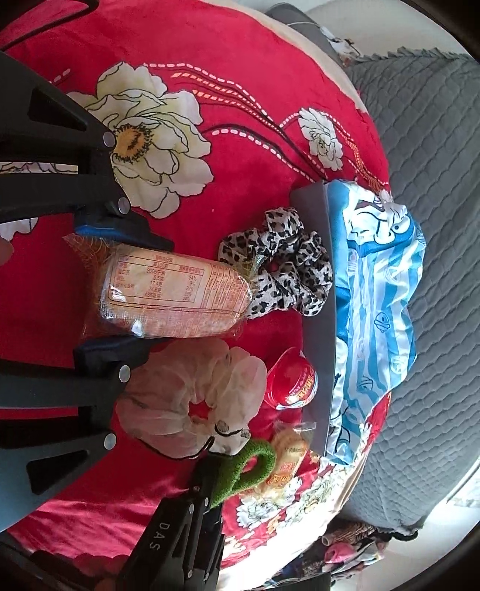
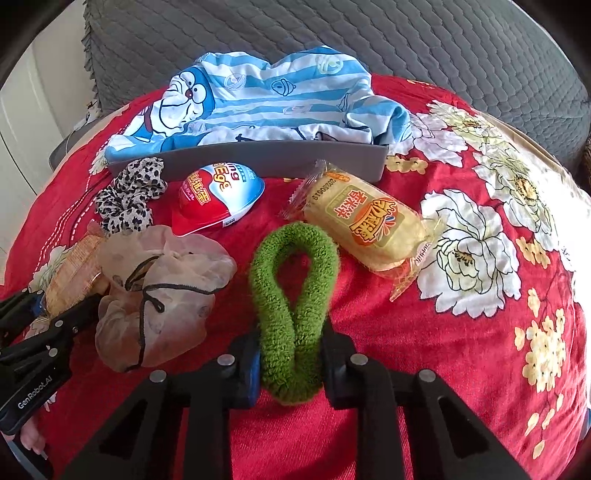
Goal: Organize objects
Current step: 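Close the left tool on the bread packet while the right tool grips the green ring, then lift the bread packet with the left tool while the right tool lifts the green ring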
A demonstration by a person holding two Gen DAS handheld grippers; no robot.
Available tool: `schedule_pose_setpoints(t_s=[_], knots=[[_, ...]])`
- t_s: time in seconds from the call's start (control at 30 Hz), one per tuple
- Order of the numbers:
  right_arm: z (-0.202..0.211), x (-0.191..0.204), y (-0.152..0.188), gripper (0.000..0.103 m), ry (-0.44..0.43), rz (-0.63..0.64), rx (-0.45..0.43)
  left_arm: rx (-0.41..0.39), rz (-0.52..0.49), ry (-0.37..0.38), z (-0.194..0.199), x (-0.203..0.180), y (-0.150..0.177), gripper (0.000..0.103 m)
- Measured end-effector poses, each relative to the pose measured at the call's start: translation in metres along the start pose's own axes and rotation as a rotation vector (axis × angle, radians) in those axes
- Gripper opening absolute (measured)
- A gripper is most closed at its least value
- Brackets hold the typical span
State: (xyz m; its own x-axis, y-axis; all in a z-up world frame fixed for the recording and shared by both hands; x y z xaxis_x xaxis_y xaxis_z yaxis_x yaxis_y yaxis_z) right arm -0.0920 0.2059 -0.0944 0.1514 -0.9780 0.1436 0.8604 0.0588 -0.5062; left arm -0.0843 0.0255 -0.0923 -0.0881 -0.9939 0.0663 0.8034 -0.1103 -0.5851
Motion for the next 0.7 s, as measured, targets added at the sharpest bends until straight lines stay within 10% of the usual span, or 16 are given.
schedule_pose_setpoints(t_s=[0.7], knots=[[0.022, 0.009, -0.001, 0.025, -0.022, 0.006, -0.029, -0.028, 0.011, -0.021, 0.019, 0.002, -0.005, 0.04]])
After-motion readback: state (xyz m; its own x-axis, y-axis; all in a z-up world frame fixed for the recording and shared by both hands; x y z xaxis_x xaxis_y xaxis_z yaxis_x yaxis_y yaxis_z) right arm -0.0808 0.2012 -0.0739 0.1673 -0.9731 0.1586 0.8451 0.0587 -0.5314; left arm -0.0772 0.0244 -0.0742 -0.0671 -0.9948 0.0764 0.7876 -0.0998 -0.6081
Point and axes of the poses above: each gripper's, at about its wrist camera, not at the fingertips, and z roughly against the way its jaws point, x to its left, y to its underside, the point moved 6 cm from there along -z, roughly the way its jaws point, and after that the axes turned 9 degrees about -y, right-handed, at the moved point
